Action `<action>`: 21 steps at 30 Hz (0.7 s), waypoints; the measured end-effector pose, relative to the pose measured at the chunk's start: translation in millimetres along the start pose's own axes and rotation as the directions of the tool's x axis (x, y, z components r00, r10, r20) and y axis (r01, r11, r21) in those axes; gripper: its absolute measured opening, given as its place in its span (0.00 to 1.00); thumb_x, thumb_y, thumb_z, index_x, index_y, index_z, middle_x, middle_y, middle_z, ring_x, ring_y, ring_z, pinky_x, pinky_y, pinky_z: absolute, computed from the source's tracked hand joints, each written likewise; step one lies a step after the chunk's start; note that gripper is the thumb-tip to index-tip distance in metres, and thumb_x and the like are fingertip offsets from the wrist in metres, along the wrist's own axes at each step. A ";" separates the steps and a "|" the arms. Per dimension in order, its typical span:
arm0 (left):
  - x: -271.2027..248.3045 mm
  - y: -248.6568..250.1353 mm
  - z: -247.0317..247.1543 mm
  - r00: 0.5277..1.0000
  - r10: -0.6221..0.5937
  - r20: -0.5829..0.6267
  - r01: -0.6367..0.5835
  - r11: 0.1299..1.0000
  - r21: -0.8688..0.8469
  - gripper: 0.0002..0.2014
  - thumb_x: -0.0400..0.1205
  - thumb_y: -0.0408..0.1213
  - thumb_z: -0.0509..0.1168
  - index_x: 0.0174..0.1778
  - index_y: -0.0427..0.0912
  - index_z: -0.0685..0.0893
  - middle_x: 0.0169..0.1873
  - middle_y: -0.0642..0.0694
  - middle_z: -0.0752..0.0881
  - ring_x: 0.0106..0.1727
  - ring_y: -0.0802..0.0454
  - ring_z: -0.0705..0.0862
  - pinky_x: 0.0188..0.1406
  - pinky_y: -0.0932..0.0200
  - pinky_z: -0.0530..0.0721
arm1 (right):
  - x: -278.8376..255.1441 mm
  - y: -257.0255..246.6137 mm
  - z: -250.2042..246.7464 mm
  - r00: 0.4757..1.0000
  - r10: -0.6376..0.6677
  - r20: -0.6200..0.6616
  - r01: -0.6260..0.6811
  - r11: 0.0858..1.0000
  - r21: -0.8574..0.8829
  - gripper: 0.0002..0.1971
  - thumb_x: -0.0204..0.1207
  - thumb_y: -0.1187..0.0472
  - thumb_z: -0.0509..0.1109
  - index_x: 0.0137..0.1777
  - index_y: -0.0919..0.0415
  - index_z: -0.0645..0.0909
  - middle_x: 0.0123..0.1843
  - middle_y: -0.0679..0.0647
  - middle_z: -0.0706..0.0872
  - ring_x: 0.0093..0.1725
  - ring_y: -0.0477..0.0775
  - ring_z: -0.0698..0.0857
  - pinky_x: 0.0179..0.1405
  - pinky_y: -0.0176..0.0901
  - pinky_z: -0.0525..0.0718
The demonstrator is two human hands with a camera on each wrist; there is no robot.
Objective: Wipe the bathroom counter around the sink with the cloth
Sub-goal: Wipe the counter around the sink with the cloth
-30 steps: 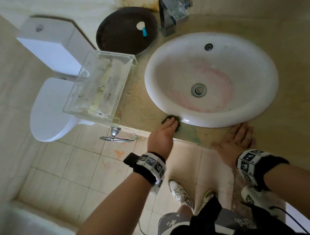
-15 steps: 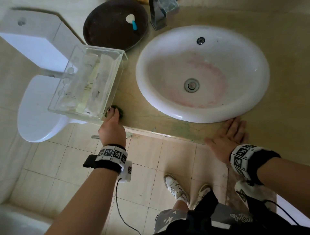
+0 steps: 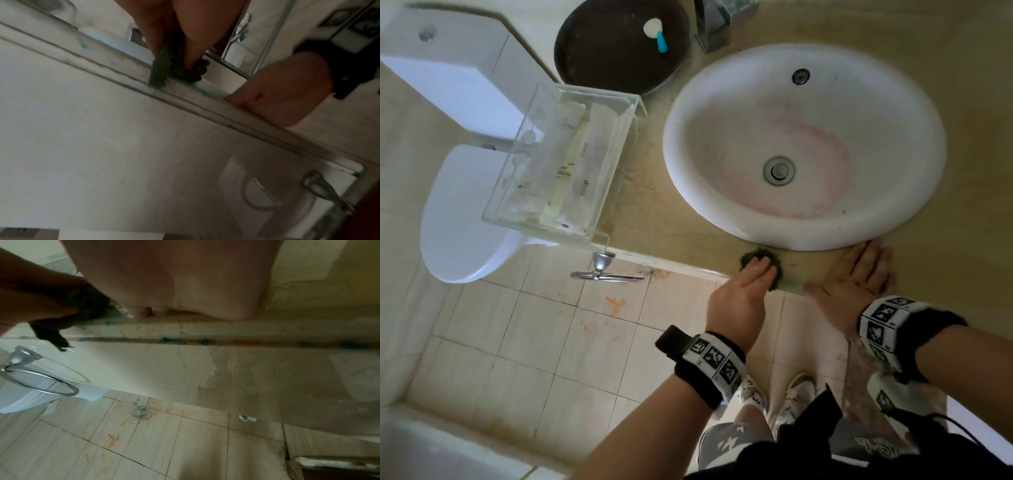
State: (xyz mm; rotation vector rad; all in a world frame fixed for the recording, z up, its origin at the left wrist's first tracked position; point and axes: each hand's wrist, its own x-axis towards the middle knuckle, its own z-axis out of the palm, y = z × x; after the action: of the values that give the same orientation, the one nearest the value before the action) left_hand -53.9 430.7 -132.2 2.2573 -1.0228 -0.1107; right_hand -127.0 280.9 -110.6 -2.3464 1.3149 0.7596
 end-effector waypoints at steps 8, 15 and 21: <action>46.3 -85.0 -88.4 0.841 -0.478 -0.252 0.508 0.858 0.068 0.17 0.82 0.31 0.64 0.67 0.42 0.82 0.64 0.45 0.85 0.61 0.47 0.86 0.62 0.54 0.84 | -0.4 0.8 0.1 1.000 -0.008 -0.008 0.007 1.000 -0.003 0.54 0.73 0.38 0.60 0.80 0.70 0.29 0.81 0.66 0.29 0.81 0.67 0.32 0.80 0.63 0.41; 71.0 -74.7 -58.8 0.905 -0.410 -0.116 0.422 0.901 0.102 0.16 0.81 0.32 0.64 0.64 0.41 0.84 0.66 0.45 0.83 0.68 0.51 0.81 0.70 0.57 0.77 | -0.4 0.4 -2.9 1.000 -0.011 0.016 0.011 1.000 0.004 0.54 0.74 0.38 0.60 0.79 0.70 0.27 0.81 0.66 0.27 0.81 0.66 0.30 0.80 0.64 0.38; 59.2 -57.7 -43.3 0.909 -0.398 -0.121 0.407 0.912 0.058 0.13 0.80 0.32 0.67 0.61 0.42 0.87 0.64 0.46 0.84 0.67 0.53 0.82 0.67 0.61 0.76 | -0.6 0.1 -2.4 1.000 -0.004 0.013 0.004 1.000 -0.009 0.54 0.74 0.39 0.61 0.79 0.70 0.26 0.81 0.66 0.26 0.81 0.67 0.30 0.79 0.63 0.38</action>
State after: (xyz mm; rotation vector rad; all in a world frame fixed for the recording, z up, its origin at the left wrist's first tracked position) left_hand 38.4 440.1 -121.7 2.4932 -0.4999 -0.1225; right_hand -126.6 279.9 -108.3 -2.3468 1.3039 0.7798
